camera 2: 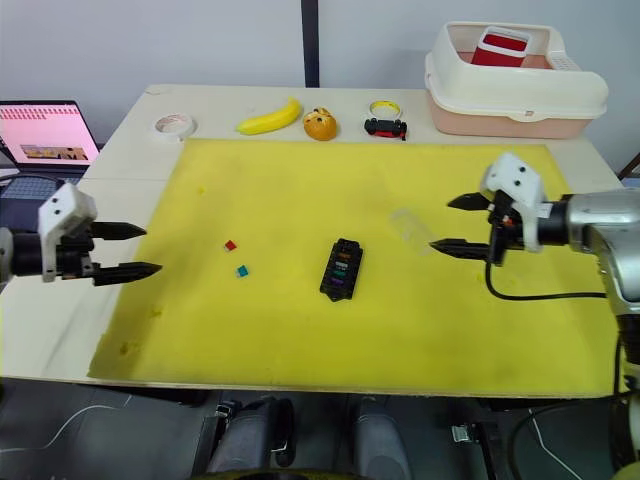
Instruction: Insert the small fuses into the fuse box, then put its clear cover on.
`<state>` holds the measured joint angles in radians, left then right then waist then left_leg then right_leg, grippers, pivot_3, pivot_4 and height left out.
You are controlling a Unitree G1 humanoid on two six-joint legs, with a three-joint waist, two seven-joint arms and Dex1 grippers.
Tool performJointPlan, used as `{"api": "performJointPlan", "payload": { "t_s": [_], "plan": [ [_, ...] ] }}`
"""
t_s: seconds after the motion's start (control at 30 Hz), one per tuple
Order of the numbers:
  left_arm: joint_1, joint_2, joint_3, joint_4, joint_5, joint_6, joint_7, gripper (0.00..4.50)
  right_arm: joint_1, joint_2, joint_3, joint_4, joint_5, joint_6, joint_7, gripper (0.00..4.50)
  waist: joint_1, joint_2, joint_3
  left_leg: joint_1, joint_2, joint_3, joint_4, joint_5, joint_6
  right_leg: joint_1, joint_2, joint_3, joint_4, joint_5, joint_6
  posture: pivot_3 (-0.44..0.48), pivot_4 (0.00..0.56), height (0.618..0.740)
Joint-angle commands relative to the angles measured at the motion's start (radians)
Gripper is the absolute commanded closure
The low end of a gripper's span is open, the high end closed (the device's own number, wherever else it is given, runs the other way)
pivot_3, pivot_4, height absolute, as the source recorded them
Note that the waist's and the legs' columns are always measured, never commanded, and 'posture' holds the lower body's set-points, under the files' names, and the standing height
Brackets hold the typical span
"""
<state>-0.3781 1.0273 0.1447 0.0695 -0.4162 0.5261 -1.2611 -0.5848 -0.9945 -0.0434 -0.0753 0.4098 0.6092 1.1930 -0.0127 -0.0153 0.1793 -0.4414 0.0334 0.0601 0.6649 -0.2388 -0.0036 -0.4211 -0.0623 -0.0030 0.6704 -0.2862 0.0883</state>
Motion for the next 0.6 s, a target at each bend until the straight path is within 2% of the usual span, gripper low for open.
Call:
{"api": "performJointPlan", "payload": {
  "t_s": [0.03, 0.17, 0.33, 0.5, 0.6],
  "plan": [
    [-0.05, -0.031, -0.027, -0.047, -0.051, 0.07, -0.004, 0.0, -0.056, 0.052, 0.022, -0.121, 0.066, 0.079, -0.031, 0.05, 0.001, 0.0, 0.0, 0.0, 0.0, 0.0, 0.0, 0.0, 0.0, 0.0, 0.0, 0.0, 0.0, 0.0, 0.0, 0.0, 0.15, 0.74],
    [-0.129, -0.102, -0.072, -0.012, -0.119, 0.261, 0.011, 0.0, -0.115, 0.153, 0.089, -0.213, 0.108, 0.18, -0.094, 0.05, 0.002, 0.0, 0.0, -0.001, -0.001, -0.001, 0.001, 0.0, 0.0, 0.0, 0.0, 0.0, 0.0, 0.0, 0.0, 0.0, 0.15, 0.74],
    [-0.215, -0.12, -0.118, 0.068, -0.189, 0.513, -0.001, 0.0, -0.144, 0.236, 0.162, -0.278, 0.103, 0.2, -0.14, 0.05, 0.0, 0.0, 0.0, -0.001, -0.001, -0.002, 0.001, 0.0, 0.0, 0.0, 0.0, 0.0, 0.001, 0.0, 0.001, 0.0, 0.15, 0.74],
    [-0.259, -0.113, -0.126, 0.116, -0.271, 0.722, -0.024, 0.0, -0.161, 0.273, 0.167, -0.294, 0.117, 0.231, -0.18, 0.05, 0.001, -0.001, 0.0, -0.001, -0.001, -0.002, 0.001, 0.0, 0.0, -0.001, 0.0, 0.0, 0.001, 0.0, 0.001, 0.0, 0.15, 0.74],
    [-0.244, -0.118, -0.155, 0.124, -0.265, 0.739, -0.019, 0.85, -0.158, 0.277, 0.169, -0.306, 0.129, 0.247, -0.187, 0.0, 0.0, -0.001, 0.0, -0.001, -0.001, -0.002, 0.001, 0.0, 0.0, -0.001, 0.0, 0.0, 0.001, 0.0, 0.001, 0.0, 0.15, 0.74]
  ]
}}
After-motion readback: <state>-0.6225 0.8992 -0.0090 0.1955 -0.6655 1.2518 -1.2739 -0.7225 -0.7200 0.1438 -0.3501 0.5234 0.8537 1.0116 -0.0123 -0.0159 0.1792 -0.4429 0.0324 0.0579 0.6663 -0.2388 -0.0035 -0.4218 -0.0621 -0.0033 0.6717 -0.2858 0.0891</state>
